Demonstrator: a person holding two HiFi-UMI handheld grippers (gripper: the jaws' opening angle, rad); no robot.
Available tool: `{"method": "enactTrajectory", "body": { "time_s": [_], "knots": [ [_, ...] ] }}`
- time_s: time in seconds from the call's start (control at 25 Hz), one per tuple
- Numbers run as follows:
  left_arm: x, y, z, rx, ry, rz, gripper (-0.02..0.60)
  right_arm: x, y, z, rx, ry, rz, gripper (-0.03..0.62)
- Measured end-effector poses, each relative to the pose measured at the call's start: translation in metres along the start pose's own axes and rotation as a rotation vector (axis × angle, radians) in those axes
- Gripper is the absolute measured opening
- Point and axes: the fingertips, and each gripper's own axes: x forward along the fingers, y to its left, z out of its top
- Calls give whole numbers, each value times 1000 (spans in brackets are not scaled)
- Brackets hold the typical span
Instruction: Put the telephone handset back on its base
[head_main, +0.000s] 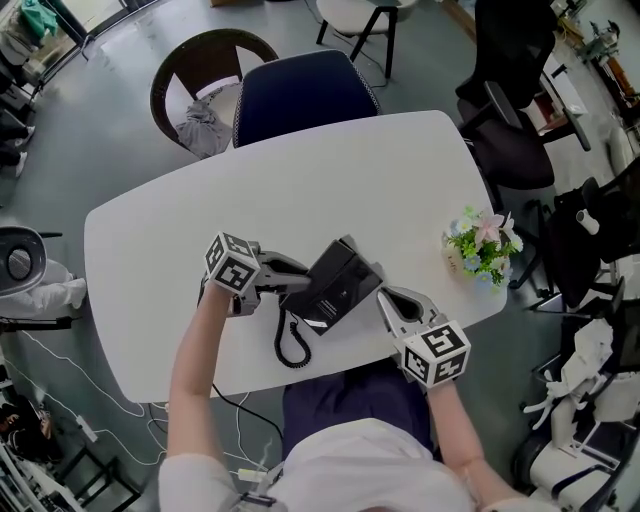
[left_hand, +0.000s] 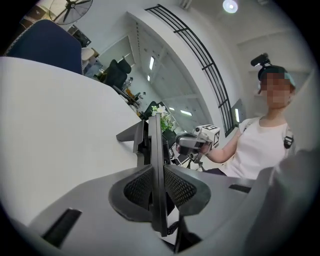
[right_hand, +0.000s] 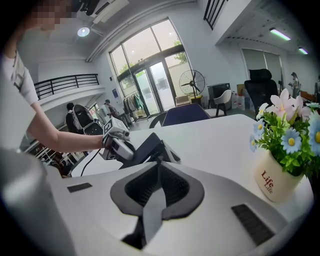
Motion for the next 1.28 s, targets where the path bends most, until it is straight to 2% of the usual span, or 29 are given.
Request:
{"method": "enactTrajectory", "body": {
  "time_s": [0.2,0.36,0.56,0.92,1.16,1.28],
  "knots": [
    [5,3,3,-20,2,-47,78,-1,-4,-1,0,3,-6,41],
    [9,2,1,0,44,-69,78,-2,-6,-2,-2,8,-7,41],
    [10,3,-3,-11,79,-86,78,0,-5,-3,0,12,-3,41],
    [10,7,-1,-10,12,-145,86,3,-2,-3,-1,17,5,41],
    [12,13,-1,50,70,-65,101,3,-2,-3,-1,19,5,41],
    [13,15,-1,48,72,-39,104,4,-1,-2,-2,18,6,41]
  ]
}}
